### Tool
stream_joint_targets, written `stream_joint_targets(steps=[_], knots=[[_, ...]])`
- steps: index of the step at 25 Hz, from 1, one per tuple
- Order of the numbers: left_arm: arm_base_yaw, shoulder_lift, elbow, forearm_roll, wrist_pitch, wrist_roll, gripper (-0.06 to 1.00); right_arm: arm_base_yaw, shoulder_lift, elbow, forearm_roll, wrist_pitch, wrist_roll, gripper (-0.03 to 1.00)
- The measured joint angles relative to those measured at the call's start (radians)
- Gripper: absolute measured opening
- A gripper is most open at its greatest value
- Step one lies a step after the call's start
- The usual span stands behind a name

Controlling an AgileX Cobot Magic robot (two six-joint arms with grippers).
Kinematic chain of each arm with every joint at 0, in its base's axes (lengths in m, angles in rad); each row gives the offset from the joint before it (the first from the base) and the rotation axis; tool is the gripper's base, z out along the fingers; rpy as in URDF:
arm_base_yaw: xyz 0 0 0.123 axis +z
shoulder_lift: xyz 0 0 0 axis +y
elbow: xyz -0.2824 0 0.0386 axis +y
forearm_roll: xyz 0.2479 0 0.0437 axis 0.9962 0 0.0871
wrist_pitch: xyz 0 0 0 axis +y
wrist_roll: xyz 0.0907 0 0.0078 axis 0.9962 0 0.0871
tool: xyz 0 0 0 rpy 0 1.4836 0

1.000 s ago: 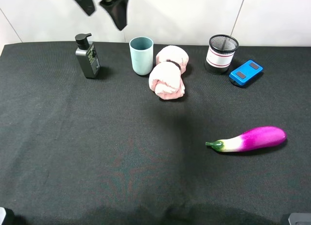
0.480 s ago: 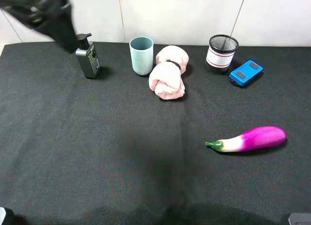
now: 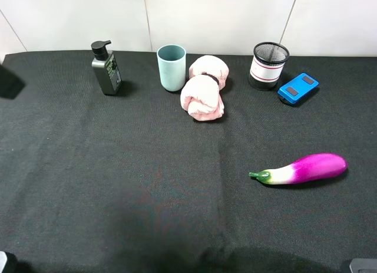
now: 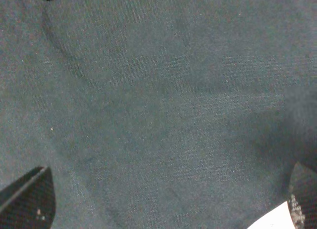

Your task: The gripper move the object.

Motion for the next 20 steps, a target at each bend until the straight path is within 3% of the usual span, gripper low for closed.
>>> stream_joint_targets(steps=[10,20], knots=[[0.013,-0.297,0.241,-0.017,-0.001,0.000,0.99,0.000,0.000,0.000,0.000,0.000,0.000,0.69],[0.242,-0.576,0.457,-0.014,-0.062,0.000,0.99,0.000,0.000,0.000,0.000,0.000,0.000,0.69]])
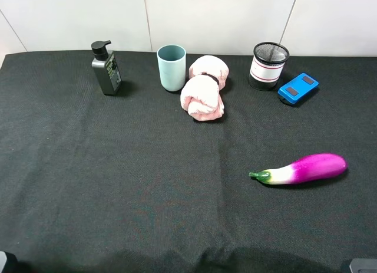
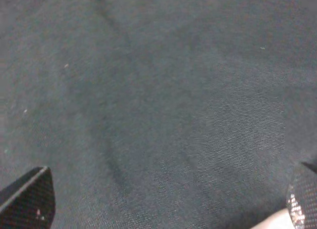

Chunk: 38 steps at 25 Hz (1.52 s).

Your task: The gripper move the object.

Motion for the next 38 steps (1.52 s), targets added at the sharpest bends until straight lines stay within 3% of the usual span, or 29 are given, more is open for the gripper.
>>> stream_joint_targets(steps=[9,13,38], knots=[[0.200,-0.210,0.085,0.014,-0.069,0.013,0.99,0.000,0.000,0.000,0.000,0.000,0.000,0.69],[0.251,-0.279,0.089,0.022,-0.069,0.055,0.99,0.000,0.000,0.000,0.000,0.000,0.000,0.69],[0.269,-0.359,0.098,0.023,-0.062,0.067,0.99,0.000,0.000,0.000,0.000,0.000,0.000,0.69]])
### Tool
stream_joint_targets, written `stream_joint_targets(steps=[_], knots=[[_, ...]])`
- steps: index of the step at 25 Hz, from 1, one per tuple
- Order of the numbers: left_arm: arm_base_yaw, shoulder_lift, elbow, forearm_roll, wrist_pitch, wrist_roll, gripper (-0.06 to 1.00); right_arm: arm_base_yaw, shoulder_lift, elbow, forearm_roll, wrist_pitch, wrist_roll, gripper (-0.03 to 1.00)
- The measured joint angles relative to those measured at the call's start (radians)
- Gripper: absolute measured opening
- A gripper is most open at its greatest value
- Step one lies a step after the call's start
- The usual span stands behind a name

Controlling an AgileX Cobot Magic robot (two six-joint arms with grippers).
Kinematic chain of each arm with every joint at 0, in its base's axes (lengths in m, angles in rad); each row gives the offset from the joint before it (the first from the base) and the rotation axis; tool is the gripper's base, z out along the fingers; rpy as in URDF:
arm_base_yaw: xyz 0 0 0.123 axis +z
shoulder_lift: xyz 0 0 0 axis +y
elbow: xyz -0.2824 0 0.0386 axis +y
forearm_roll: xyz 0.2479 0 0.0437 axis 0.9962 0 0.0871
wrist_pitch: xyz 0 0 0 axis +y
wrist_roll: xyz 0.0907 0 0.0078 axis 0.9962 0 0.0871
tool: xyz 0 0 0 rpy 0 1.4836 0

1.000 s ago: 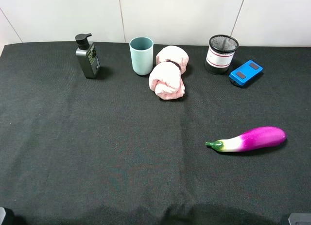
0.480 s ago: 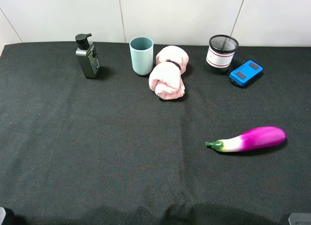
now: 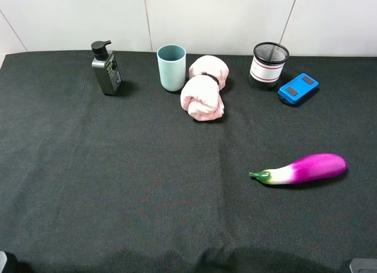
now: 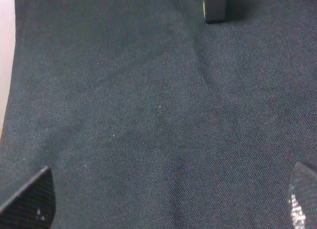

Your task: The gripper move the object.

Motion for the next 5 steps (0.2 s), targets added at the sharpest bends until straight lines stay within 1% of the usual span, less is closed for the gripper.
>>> stream_joint_targets(steps=[5], knots=[[0.000,0.000,0.000,0.000,0.000,0.000,0.99,0.000,0.000,0.000,0.000,0.000,0.000,0.69]])
